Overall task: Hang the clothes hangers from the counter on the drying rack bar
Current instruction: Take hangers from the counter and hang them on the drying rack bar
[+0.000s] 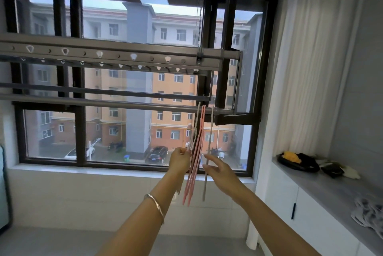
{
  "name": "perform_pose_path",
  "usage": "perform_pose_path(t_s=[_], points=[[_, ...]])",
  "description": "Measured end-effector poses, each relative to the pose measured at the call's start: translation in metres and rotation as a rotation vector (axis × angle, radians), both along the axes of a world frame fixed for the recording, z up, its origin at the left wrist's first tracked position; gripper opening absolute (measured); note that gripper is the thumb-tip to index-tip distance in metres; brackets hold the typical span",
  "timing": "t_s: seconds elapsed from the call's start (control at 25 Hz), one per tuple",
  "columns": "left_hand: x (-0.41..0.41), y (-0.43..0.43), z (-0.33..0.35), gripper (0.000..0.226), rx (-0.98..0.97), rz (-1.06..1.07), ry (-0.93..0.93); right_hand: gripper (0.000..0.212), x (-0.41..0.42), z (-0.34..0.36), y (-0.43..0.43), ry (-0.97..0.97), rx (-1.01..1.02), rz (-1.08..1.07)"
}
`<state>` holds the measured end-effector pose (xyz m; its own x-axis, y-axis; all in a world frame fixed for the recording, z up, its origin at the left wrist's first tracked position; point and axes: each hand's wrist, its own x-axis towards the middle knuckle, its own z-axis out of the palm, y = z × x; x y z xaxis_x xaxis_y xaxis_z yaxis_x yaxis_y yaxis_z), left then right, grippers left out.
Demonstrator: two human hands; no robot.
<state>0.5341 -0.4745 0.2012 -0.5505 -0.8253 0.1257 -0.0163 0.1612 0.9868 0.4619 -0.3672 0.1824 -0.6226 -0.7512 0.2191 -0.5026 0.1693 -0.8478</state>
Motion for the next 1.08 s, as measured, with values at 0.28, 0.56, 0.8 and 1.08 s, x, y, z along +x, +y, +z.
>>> perform_pose_path(t_s=[0.28, 0.56, 0.8, 1.08], points=[[0.001, 0.008, -0.013, 0.023, -0.074, -0.102, -0.104, 0.038, -0.002, -0.005, 0.014, -0.002, -0.049, -0.029], [-0.04, 0.064, 0.003, 0.051, -0.678, 0.014, 0.011, 0.039, -0.066, -0.029, 0.086, 0.019, -0.079, -0.175], [-0.166, 0.153, -0.034, 0.062, -0.687, -0.362, -0.118, 0.037, -0.179, -0.06, 0.224, -0.063, -0.098, -0.473], [-0.325, 0.272, -0.098, 0.065, -0.611, -0.686, -0.289, 0.041, -0.305, -0.098, 0.381, -0.095, -0.066, -0.871]])
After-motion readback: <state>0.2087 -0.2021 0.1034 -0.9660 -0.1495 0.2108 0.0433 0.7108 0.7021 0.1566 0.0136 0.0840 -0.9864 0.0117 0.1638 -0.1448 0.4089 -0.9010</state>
